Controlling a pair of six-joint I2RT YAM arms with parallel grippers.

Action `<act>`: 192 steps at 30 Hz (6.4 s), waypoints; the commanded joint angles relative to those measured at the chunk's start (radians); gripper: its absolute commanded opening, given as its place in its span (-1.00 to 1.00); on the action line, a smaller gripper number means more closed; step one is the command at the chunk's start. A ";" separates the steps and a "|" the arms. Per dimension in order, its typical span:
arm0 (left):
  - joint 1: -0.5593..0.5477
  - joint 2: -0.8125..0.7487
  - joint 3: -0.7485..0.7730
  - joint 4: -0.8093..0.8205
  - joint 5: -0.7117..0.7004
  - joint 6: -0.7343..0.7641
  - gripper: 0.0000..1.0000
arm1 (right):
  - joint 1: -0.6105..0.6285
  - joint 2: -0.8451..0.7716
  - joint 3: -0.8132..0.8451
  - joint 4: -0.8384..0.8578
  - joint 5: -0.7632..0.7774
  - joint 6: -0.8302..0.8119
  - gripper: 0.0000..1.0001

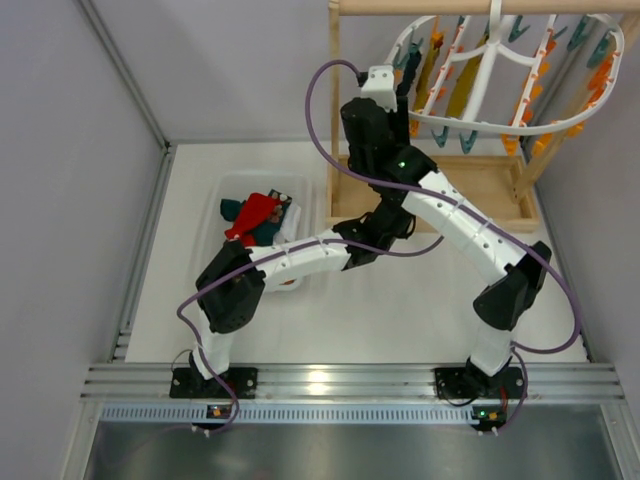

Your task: Remove the socks clipped to the hanger

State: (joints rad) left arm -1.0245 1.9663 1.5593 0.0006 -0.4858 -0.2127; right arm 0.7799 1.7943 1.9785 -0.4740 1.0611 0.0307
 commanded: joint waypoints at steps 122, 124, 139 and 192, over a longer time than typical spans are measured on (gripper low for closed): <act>-0.098 -0.007 0.054 0.276 0.311 0.177 -0.26 | -0.898 -0.828 -0.698 0.181 -1.914 0.313 -1.00; -0.098 -0.006 0.050 0.279 0.309 0.179 -0.58 | -0.900 -0.828 -0.692 0.163 -1.888 0.292 -1.00; -0.118 0.029 0.110 0.274 0.112 0.150 -1.00 | -0.890 -0.848 -0.595 -0.070 -1.514 0.224 0.34; -0.232 0.131 0.231 0.274 -0.085 0.345 -1.00 | -0.090 -0.400 -0.156 -0.291 -0.078 -0.072 -0.04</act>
State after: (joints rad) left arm -1.2453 2.1067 1.7618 0.2317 -0.5625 0.1226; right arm 0.7052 1.3930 1.8217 -0.8501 0.9649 -0.0063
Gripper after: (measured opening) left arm 0.022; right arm 0.483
